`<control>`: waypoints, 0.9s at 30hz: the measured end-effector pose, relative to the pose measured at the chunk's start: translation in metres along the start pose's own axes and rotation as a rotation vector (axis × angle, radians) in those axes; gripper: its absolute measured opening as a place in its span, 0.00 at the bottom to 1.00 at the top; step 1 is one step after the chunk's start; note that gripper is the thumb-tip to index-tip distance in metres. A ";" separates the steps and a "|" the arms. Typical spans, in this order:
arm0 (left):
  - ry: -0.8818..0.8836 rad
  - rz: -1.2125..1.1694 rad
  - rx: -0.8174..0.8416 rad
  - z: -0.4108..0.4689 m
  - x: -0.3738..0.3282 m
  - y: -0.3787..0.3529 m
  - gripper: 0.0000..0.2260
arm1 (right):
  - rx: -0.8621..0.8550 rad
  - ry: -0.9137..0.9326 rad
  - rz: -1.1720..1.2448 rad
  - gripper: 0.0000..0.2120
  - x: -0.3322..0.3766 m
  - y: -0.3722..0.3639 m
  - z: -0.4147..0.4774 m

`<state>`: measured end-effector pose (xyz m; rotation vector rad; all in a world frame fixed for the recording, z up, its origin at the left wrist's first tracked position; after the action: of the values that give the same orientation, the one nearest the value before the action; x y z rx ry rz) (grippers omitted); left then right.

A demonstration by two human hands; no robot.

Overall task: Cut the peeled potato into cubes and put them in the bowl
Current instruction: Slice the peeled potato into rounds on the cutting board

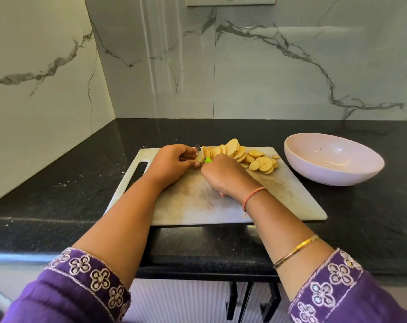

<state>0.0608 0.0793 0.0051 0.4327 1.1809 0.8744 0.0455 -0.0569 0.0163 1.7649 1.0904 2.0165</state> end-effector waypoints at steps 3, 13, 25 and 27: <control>0.003 0.003 0.006 0.000 0.001 -0.001 0.16 | 0.004 -0.019 0.023 0.14 0.000 -0.002 -0.001; 0.002 0.031 0.026 -0.001 0.001 -0.002 0.16 | 0.008 -0.055 0.020 0.13 0.000 -0.006 -0.004; 0.029 0.097 -0.039 0.000 0.000 0.005 0.11 | 0.048 -0.063 -0.086 0.09 0.001 -0.018 -0.015; 0.051 0.084 -0.038 -0.002 0.003 0.006 0.11 | 0.034 -0.039 -0.118 0.13 0.003 -0.017 -0.019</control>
<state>0.0569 0.0852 0.0066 0.4332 1.1980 0.9840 0.0223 -0.0507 0.0076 1.7058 1.1940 1.8980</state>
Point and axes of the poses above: each hand's wrist, its own z-axis towards the middle knuckle, its own y-axis out of the back of the hand, x = y × z, the point moved 7 cm from there along z, towards the middle knuckle, and after that the axes turned 7 degrees about z, right-handed, at the moved point
